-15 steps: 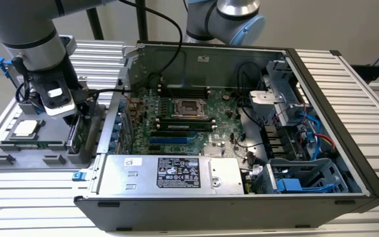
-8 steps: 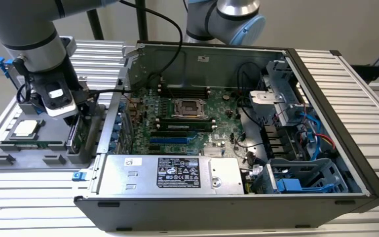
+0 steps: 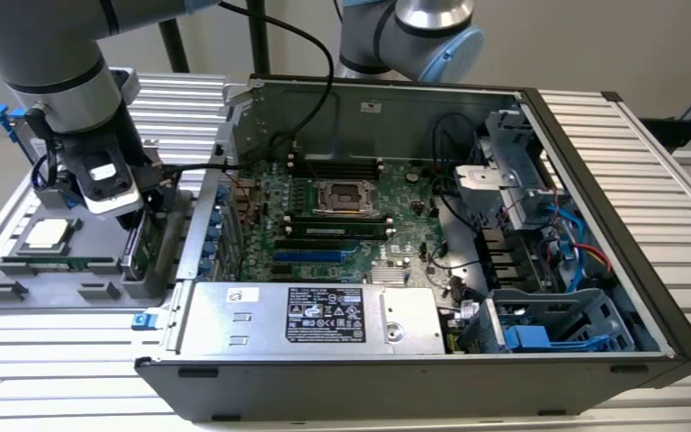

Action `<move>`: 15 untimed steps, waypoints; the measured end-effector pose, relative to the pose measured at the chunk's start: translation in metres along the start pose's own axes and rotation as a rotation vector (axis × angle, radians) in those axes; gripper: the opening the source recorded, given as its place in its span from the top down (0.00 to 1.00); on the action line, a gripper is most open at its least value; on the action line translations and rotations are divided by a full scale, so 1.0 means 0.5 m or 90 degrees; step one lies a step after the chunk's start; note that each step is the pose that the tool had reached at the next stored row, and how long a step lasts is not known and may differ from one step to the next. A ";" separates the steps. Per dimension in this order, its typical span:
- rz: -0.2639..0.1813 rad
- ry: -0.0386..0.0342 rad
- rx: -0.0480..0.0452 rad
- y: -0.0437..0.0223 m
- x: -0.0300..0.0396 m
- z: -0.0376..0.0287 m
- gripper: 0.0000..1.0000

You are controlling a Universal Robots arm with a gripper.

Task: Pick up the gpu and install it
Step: 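Pick up the gpu and move the gpu toward the slot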

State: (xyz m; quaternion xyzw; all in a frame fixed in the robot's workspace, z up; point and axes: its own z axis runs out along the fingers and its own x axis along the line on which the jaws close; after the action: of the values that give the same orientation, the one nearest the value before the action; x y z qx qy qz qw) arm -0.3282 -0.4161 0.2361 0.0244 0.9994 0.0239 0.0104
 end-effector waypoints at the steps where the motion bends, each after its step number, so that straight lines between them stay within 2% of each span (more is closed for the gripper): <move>1: 0.000 0.0000 0.0000 0.000 0.000 0.000 0.00; 10: 0.000 0.0000 0.0000 0.000 0.000 0.000 0.00; 11: 0.000 0.0000 0.0000 0.000 0.000 0.000 1.00; 15: 0.000 0.0001 0.0000 0.000 0.000 0.000 1.00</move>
State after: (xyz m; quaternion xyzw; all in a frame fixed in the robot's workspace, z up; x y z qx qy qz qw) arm -0.3282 -0.4161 0.2361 0.0241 0.9994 0.0239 0.0104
